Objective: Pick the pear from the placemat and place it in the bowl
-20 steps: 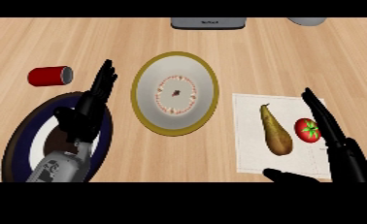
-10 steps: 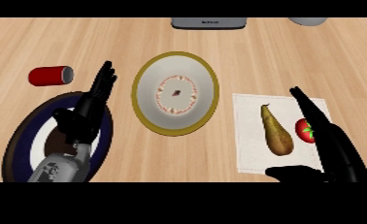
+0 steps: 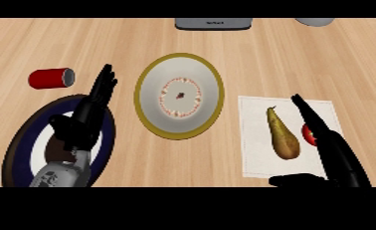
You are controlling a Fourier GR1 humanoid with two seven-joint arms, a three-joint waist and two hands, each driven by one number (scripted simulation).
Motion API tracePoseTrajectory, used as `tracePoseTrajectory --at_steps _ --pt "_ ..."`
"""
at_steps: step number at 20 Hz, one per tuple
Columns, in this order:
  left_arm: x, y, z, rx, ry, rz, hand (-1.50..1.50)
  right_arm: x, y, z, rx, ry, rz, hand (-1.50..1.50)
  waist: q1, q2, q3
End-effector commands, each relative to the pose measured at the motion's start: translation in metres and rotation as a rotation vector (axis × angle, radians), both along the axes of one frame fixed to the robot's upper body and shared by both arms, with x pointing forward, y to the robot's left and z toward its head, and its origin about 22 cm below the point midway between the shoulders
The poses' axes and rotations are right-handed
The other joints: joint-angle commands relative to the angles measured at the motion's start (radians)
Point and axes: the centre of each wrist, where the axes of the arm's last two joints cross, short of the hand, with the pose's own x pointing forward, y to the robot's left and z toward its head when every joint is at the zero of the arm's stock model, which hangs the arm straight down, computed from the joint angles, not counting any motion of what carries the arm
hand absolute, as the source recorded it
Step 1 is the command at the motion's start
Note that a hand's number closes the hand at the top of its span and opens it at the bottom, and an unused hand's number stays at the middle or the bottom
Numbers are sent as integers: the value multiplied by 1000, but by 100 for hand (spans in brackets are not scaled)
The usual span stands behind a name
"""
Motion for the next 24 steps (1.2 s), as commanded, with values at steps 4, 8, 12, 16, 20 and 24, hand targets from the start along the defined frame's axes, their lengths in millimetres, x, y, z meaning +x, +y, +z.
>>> tracePoseTrajectory --at_steps 4,8,12,16,20,24 --pt "9 -7 0 -7 8 5 0 -21 -15 -4 84 -41 34 -150 -4 0 0" --pt "8 -21 12 -11 -4 -2 0 0 -24 -10 142 -39 21 -150 0 0 0" --pt "10 -21 2 -6 -12 -5 0 -14 9 -33 171 3 23 -150 -1 0 0" --pt "15 3 15 -6 6 -10 0 5 -13 -42 202 7 16 -150 1 0 0" --pt "7 -6 -10 5 6 -9 0 2 -7 -46 196 32 19 -150 0 0 0" --pt "-7 4 8 4 13 -5 0 10 -19 -62 203 28 -7 -150 2 0 0"
